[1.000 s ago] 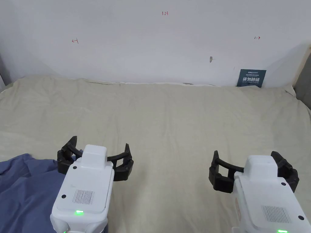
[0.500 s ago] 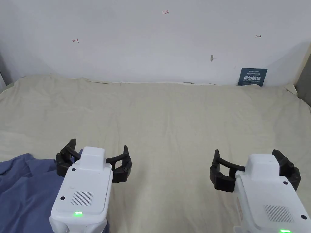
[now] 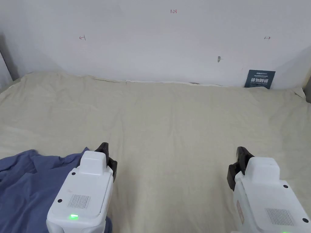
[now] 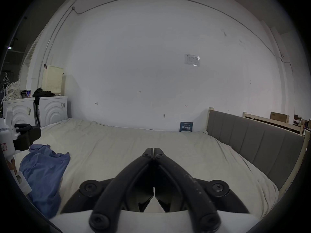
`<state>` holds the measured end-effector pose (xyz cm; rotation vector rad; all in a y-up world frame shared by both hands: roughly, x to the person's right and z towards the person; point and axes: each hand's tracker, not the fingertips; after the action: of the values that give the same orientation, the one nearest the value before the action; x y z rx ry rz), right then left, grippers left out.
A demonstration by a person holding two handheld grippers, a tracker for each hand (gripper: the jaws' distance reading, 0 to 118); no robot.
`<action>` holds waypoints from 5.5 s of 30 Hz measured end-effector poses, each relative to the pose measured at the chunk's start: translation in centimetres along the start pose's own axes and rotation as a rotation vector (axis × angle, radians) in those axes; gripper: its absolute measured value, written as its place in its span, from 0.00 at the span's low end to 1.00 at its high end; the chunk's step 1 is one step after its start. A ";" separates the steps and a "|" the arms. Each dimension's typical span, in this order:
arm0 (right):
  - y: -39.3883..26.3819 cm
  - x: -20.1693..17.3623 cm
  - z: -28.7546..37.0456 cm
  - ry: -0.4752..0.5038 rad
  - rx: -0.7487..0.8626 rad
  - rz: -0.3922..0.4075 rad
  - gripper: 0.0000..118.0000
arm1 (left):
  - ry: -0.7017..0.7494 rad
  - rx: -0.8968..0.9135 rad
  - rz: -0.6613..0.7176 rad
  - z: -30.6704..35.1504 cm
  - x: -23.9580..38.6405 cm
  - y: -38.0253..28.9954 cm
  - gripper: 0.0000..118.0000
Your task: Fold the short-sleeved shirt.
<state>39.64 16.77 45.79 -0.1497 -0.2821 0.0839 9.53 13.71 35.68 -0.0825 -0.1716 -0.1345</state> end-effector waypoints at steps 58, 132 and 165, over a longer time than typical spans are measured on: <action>-3.3 -11.8 -5.4 0.304 -0.184 0.056 0.01 | 0.159 -0.883 0.203 -11.3 -17.4 -14.1 0.05; 2.0 5.7 2.2 -0.034 0.014 -0.068 0.02 | -0.123 -0.016 0.004 -1.3 0.4 4.6 0.65; -1.6 6.5 1.6 -0.029 -0.091 -0.071 0.02 | -0.156 -0.889 0.175 -5.2 2.5 -12.1 0.76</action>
<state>45.57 16.05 49.30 -0.2285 -0.3201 0.0024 11.17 0.96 31.91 -0.9931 -0.2492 -0.0211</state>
